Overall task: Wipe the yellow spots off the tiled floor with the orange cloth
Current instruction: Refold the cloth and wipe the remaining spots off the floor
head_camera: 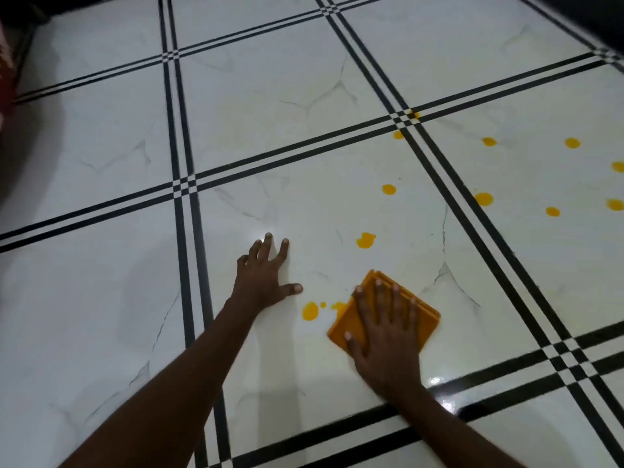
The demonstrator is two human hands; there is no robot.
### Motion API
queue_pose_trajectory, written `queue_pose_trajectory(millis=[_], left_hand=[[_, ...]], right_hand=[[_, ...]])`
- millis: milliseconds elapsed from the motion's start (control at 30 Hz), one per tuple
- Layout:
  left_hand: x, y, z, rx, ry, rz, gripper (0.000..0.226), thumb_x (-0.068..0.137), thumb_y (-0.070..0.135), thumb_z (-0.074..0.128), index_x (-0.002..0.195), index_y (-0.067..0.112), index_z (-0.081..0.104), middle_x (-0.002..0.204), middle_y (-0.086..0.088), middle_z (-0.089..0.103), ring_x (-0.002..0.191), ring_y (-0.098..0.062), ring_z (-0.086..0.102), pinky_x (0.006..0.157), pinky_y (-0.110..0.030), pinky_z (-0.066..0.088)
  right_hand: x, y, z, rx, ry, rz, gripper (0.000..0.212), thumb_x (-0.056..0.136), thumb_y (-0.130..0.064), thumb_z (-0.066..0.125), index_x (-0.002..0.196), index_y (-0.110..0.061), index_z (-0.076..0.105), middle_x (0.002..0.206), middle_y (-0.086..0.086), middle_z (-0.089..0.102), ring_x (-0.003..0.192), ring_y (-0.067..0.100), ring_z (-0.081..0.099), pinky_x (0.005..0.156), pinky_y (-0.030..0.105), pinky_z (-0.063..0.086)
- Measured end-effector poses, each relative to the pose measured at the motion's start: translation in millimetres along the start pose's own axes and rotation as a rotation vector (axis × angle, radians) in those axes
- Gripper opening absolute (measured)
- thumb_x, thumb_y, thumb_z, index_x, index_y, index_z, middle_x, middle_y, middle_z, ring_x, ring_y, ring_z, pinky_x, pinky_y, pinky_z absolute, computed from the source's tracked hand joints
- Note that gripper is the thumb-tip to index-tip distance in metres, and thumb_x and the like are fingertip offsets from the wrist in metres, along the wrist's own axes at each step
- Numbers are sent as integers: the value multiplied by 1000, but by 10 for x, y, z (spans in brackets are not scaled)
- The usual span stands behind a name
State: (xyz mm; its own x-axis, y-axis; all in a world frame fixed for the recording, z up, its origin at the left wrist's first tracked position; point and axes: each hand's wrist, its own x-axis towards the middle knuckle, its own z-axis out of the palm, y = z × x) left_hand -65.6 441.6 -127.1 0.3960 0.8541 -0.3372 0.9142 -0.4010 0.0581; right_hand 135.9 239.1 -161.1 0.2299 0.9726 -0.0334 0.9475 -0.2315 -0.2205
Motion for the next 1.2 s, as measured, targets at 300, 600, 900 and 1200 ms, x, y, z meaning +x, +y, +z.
queue_pose_trajectory(millis=[300,600,900,1200], left_hand=[[22,-325,79,-94,63,-117,121,59,94,26,159,30,1,168,-5,-5,154,-31,-1,119,-51,11],[103,-506,-146,-20,-68,-47,86,92,53,57,159,35,5,168,0,-5,154,-29,3,117,-50,20],[133,-448,-215,47,-76,-43,85,93,47,60,159,29,9,168,-6,2,152,-31,9,115,-51,27],[155,-410,-235,30,-110,-65,91,93,41,63,160,28,2,168,-6,-4,154,-32,3,117,-53,23]], right_hand=[[331,533,-73,-22,128,376,73,98,-50,28,164,-24,11,170,18,16,154,45,16,123,64,10],[621,-276,127,-3,-7,-140,80,91,-56,42,163,-30,19,171,10,14,157,39,14,124,62,13],[-46,-790,101,114,-9,-72,82,90,-51,48,163,-25,20,171,14,13,157,41,11,125,63,7],[844,-26,-102,31,131,344,78,94,-52,36,164,-22,18,169,19,19,152,46,21,122,64,14]])
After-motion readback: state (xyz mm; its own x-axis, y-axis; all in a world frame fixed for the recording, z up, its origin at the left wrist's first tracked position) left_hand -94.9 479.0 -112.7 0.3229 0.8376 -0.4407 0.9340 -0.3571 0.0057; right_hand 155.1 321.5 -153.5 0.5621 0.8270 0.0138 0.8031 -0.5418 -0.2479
